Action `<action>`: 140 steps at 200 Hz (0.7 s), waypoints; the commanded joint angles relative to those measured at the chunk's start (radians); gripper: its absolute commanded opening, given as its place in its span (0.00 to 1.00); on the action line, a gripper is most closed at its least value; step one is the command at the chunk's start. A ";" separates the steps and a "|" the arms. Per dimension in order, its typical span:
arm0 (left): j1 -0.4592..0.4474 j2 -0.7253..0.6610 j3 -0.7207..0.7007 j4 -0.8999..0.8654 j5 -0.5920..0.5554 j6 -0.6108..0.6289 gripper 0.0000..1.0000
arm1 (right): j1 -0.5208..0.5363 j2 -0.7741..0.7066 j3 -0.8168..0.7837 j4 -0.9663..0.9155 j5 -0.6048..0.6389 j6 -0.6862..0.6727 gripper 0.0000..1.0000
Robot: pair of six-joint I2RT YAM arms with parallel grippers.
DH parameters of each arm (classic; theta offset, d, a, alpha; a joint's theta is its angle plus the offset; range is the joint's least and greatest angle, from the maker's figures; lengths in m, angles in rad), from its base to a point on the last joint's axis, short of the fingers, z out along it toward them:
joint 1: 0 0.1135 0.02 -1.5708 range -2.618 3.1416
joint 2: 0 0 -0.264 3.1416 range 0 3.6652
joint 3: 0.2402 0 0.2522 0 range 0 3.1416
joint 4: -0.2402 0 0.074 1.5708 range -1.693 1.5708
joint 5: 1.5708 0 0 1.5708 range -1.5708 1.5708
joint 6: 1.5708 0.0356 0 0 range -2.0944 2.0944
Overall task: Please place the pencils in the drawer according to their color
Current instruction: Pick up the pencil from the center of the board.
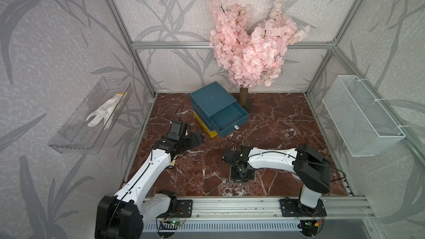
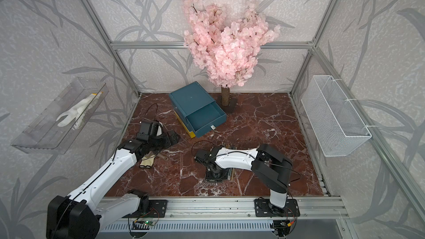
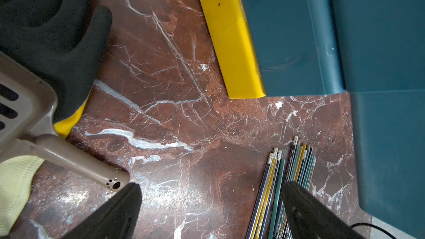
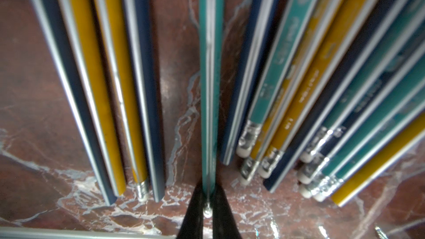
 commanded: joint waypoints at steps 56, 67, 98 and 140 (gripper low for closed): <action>-0.004 0.020 0.030 0.009 -0.023 0.003 1.00 | 0.012 -0.097 -0.037 -0.003 -0.012 0.001 0.00; -0.004 0.023 0.033 0.007 -0.025 0.003 1.00 | 0.013 -0.128 -0.035 -0.007 -0.008 0.003 0.00; -0.004 0.026 0.040 0.005 -0.029 0.004 1.00 | 0.013 -0.176 -0.034 -0.022 0.011 0.008 0.00; -0.004 0.040 0.063 0.004 -0.034 0.005 1.00 | -0.018 -0.237 -0.071 -0.025 0.025 0.008 0.00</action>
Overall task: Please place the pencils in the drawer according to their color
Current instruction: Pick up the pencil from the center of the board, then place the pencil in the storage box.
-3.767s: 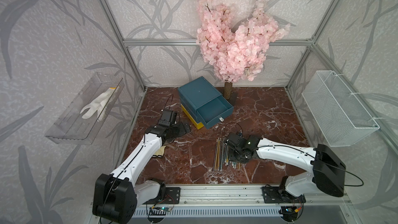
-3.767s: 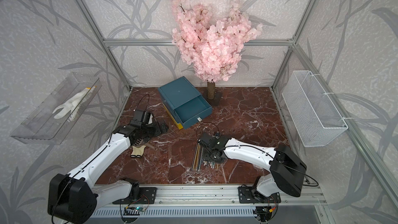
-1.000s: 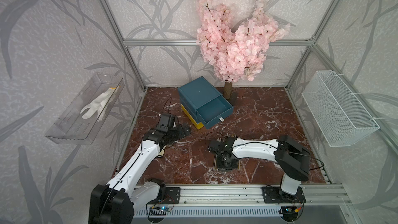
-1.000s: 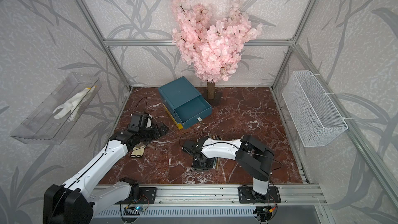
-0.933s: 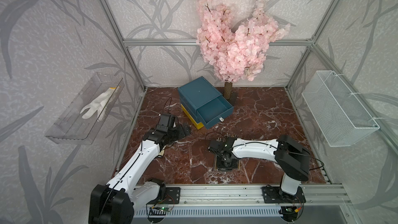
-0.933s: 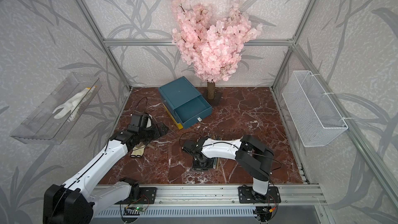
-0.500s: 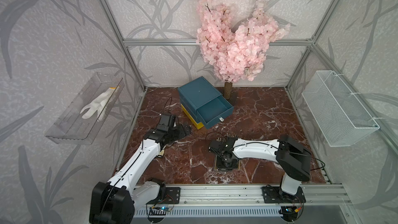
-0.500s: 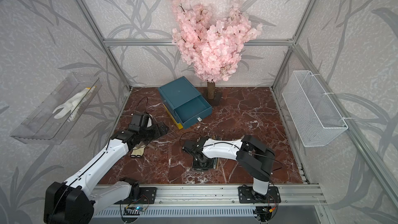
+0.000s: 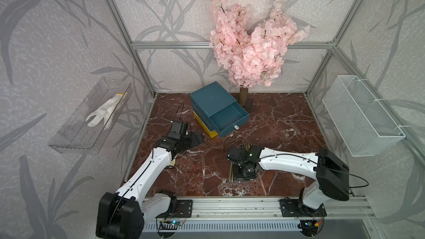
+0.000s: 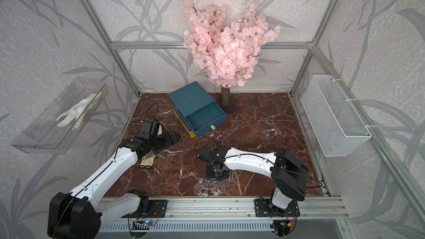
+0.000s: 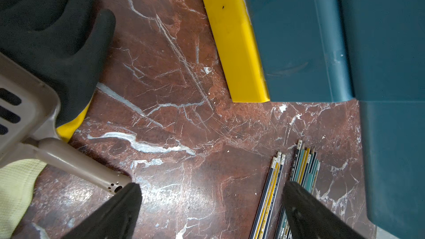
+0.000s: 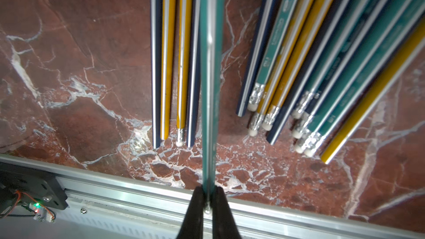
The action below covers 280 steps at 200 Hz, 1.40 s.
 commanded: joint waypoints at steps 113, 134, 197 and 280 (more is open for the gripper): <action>-0.004 0.138 0.266 -0.032 -0.069 0.042 1.00 | -0.214 -0.436 -0.128 -0.116 0.046 0.002 0.00; -0.003 0.164 0.316 -0.022 -0.087 0.053 1.00 | -0.243 -0.488 -0.088 -0.147 0.057 -0.003 0.00; 0.009 0.284 0.532 -0.081 -0.115 0.097 1.00 | -0.269 -0.409 0.204 -0.191 0.035 -0.101 0.00; 0.034 0.338 0.606 -0.095 -0.111 0.118 1.00 | -0.293 -0.211 0.339 0.099 -0.146 -0.011 0.00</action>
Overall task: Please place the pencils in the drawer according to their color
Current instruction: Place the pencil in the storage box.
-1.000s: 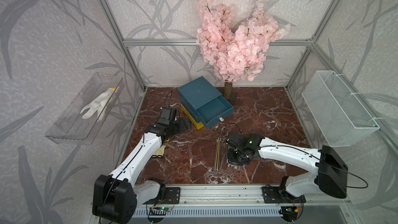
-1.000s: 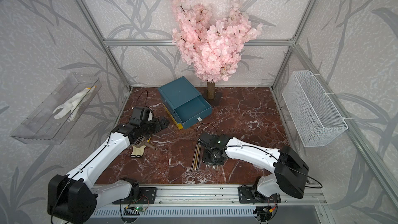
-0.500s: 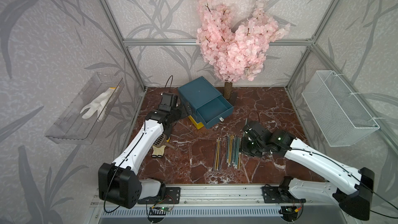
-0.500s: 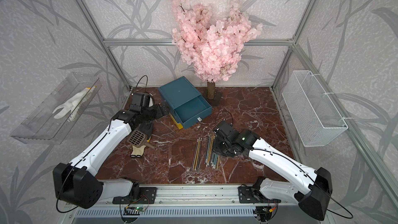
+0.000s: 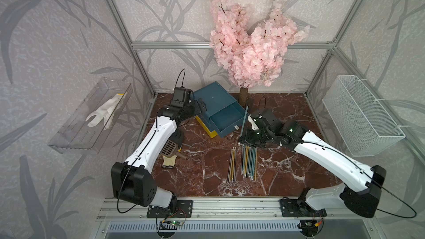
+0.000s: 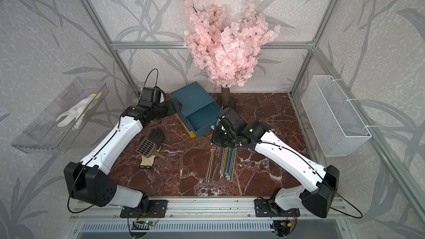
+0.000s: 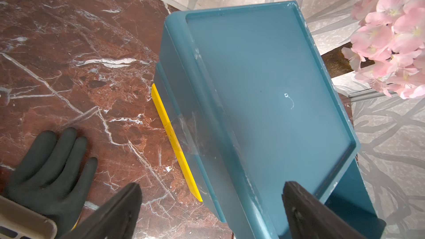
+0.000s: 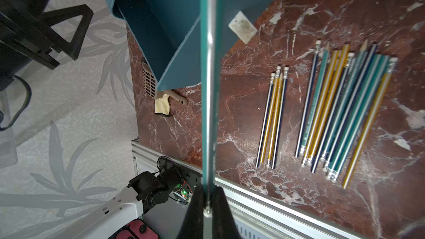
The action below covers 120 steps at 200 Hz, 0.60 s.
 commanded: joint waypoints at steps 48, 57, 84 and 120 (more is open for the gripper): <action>0.019 -0.006 0.008 -0.023 0.001 0.025 1.00 | -0.044 0.083 0.000 0.269 -0.116 0.126 0.00; 0.019 -0.004 0.006 -0.021 0.003 0.023 1.00 | -0.050 0.093 -0.001 0.298 -0.126 0.144 0.00; 0.020 -0.004 0.005 -0.017 0.012 0.021 1.00 | -0.064 0.134 0.006 0.362 -0.142 0.178 0.00; 0.020 -0.005 -0.006 -0.008 0.026 0.014 1.00 | -0.081 0.196 0.042 0.394 -0.148 0.183 0.00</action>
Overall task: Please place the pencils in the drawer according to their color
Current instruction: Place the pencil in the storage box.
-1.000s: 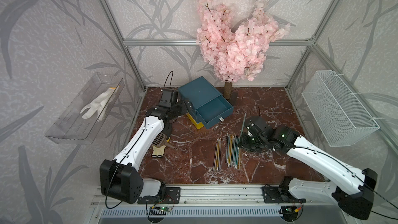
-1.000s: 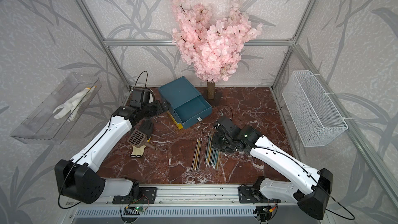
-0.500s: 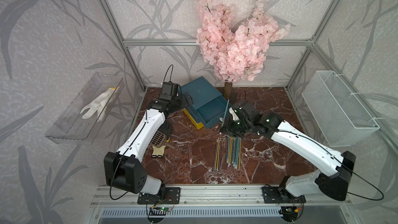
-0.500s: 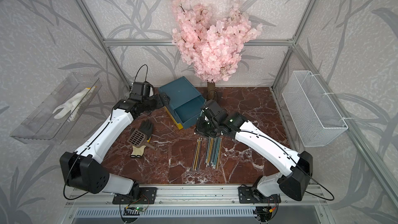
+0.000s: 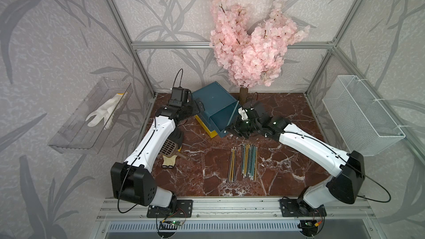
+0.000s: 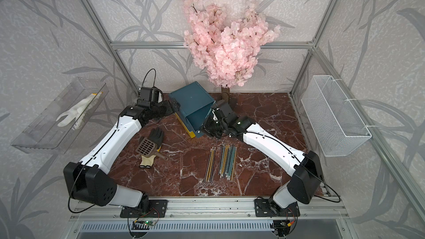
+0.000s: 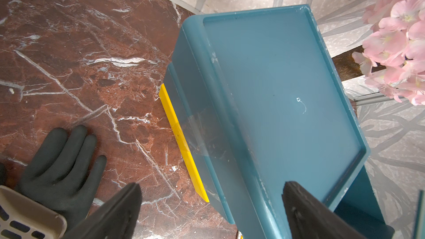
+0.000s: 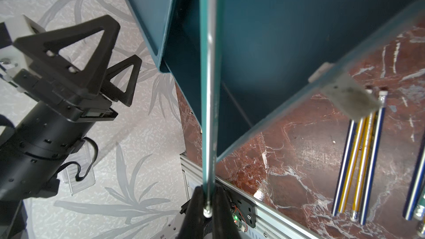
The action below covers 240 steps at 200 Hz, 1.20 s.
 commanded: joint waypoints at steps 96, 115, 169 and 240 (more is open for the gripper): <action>0.004 0.000 -0.027 0.024 0.032 0.005 1.00 | -0.053 0.129 0.091 0.065 -0.039 0.013 0.00; 0.004 0.003 -0.026 0.029 0.034 0.004 1.00 | -0.052 0.139 0.094 0.062 -0.044 0.013 0.00; 0.004 0.011 -0.025 0.037 0.039 0.006 1.00 | -0.049 0.145 0.114 0.026 -0.032 -0.002 0.28; 0.006 -0.013 -0.044 0.042 0.042 0.013 1.00 | -0.032 0.150 0.208 -0.070 0.000 -0.047 0.42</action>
